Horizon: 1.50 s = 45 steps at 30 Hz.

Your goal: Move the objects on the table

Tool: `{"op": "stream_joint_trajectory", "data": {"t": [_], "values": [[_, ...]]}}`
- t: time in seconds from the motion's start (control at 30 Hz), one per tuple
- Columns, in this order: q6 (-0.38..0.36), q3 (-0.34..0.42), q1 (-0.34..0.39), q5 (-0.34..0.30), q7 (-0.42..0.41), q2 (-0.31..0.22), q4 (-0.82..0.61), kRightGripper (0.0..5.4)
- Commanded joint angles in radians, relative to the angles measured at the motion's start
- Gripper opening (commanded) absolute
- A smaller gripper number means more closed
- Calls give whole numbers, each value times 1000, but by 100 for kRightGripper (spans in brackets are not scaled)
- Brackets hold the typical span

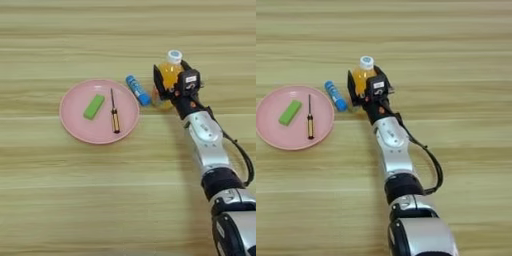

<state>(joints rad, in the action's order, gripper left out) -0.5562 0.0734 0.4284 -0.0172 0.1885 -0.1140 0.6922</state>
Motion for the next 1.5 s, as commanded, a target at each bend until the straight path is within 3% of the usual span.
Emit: {"op": "stream_joint_trajectory", "data": {"t": [0.03,0.4,0.8,1.07,1.5], "values": [[-36,-10,47,-8,12,-15,-138,346],[-12,-63,-42,-85,123,-3,-448,346],[57,-151,-124,-210,335,-17,-596,344],[146,-213,-180,-305,506,-47,-678,344],[259,-277,-264,-400,730,-98,-772,344]]}}
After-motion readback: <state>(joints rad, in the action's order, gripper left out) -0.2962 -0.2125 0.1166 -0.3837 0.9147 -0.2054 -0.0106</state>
